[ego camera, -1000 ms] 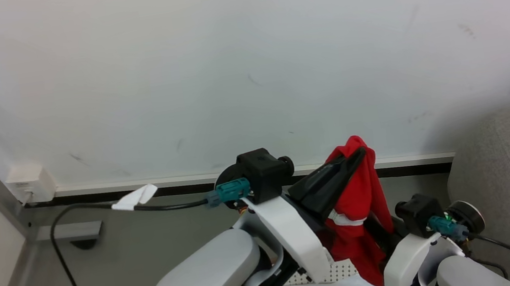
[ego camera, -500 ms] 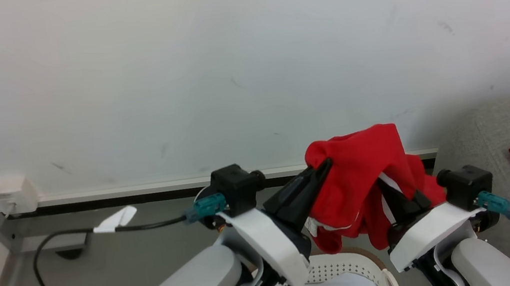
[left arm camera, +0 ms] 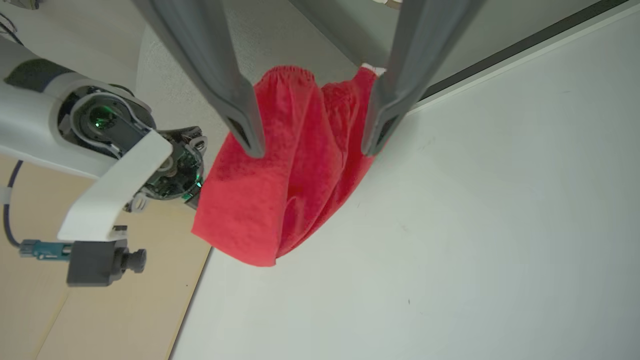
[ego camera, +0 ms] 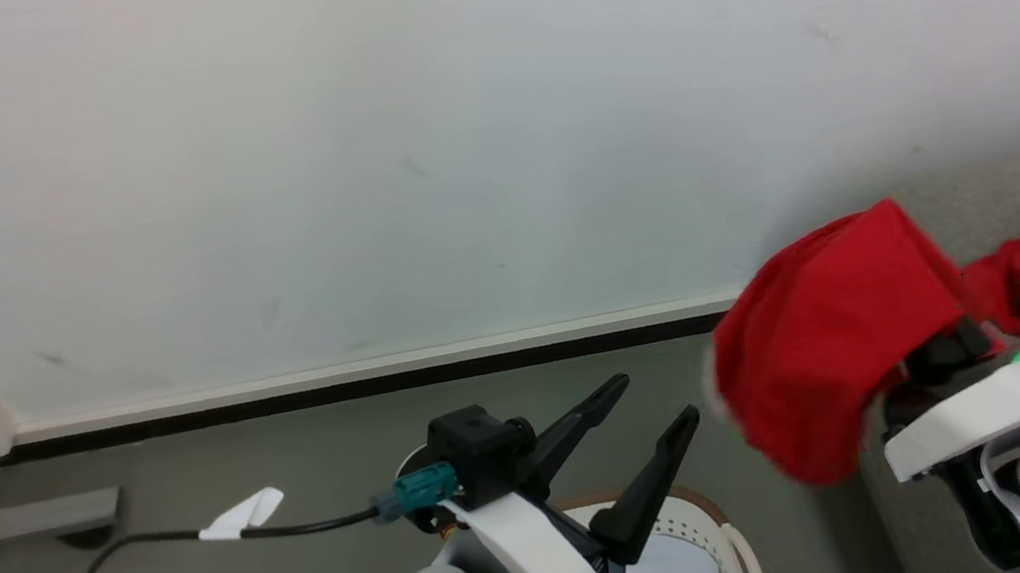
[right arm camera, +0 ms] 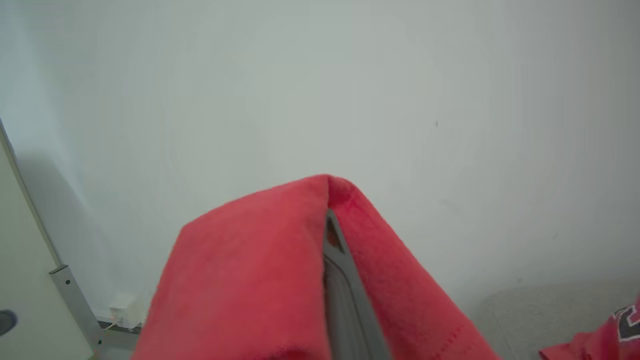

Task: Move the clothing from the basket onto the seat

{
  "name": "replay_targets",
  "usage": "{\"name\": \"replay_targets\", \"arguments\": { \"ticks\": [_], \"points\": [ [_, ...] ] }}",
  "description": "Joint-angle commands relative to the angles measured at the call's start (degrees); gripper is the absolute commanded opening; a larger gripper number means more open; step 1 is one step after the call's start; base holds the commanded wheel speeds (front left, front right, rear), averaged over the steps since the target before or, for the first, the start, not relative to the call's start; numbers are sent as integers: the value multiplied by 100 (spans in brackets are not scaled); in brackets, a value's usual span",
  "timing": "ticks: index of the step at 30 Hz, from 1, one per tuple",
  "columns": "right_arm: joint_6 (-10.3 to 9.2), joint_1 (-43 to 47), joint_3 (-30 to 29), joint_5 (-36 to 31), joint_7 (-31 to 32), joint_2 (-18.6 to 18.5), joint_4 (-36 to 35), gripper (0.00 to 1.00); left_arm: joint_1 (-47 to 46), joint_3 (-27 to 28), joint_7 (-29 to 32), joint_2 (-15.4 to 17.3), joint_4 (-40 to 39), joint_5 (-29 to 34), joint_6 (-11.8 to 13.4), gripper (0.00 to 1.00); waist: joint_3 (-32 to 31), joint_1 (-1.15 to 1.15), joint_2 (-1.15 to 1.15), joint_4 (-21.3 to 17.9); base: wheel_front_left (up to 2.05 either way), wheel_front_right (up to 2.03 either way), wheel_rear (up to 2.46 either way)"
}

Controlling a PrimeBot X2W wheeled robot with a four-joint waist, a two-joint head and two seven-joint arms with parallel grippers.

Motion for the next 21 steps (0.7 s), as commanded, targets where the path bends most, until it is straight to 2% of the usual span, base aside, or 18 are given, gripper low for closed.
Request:
{"name": "replay_targets", "arguments": {
  "ticks": [1, 9, 21],
  "points": [
    [-13, 131, -57, -63, -16, -55, -68, 0, 78, 27, -10, 38, -6, 115, 25, 100, 48, 0, 0, -136, 0, 0, 0],
    [-13, 426, -540, -514, 236, -266, -785, 0, 118, 292, -45, 183, -24, 301, 84, 100, 284, 0, 0, -903, 0, 0, 0],
    [-13, 1229, -965, -1099, 673, -66, -2082, 0, 138, 572, -44, 295, -129, 802, 32, 100, 666, 0, 0, -2125, 0, 0, 0]
  ]
}}
